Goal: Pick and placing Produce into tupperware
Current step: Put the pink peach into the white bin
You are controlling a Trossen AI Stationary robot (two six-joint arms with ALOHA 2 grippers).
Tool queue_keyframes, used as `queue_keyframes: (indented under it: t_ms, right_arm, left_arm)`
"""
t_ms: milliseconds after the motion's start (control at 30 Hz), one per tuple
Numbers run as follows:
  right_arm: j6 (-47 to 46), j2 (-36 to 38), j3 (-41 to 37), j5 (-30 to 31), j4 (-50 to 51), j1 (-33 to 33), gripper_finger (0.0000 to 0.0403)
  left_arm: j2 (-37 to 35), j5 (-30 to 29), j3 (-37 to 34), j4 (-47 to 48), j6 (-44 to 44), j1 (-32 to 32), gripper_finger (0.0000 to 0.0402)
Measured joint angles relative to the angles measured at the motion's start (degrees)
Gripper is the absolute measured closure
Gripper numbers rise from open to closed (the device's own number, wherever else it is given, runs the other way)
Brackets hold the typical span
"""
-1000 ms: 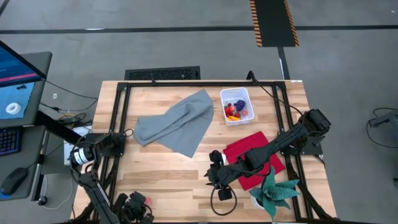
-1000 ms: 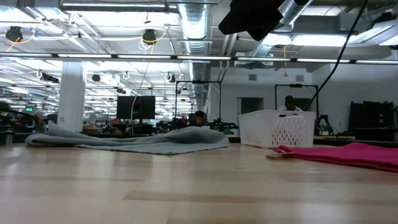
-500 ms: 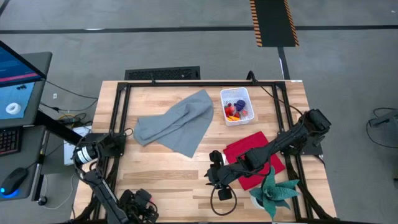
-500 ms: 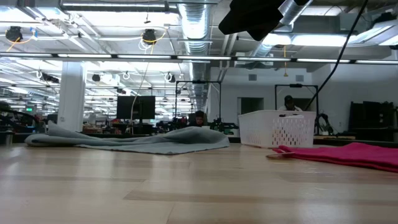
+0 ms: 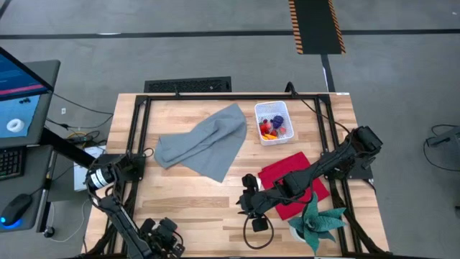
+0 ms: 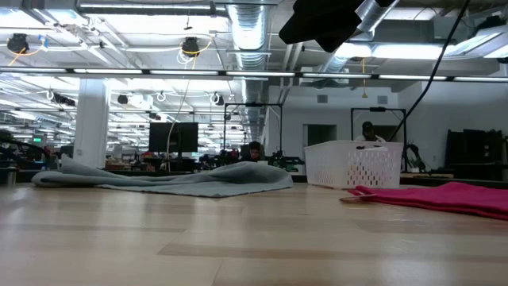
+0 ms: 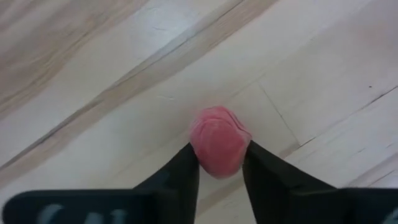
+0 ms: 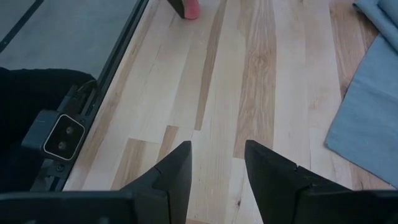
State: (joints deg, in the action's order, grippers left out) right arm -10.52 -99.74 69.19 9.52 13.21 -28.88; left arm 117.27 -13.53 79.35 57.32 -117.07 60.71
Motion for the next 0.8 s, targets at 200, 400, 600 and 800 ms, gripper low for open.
queue_keyframes:
  t_ms: [200,400,600,800]
  right_arm:
    - [0.1,0.0,0.0,-0.2,0.0,0.0,0.0232]
    - [1.4,0.0,0.0,-0.3,0.0,0.1,0.0230]
    - [2.4,0.0,0.0,-0.5,1.7,0.1,0.0235]
    - [5.0,1.1,0.0,-0.6,2.0,0.1,0.0247]
  left_arm:
    - [0.0,-1.6,0.0,0.4,3.7,-0.4,0.0322]
    - [0.0,-3.6,1.9,7.4,9.5,-2.2,0.0306]
    - [0.0,-5.9,5.9,14.5,20.5,-5.9,0.0315]
    - [-0.1,-14.8,12.2,12.3,40.1,-10.7,0.0324]
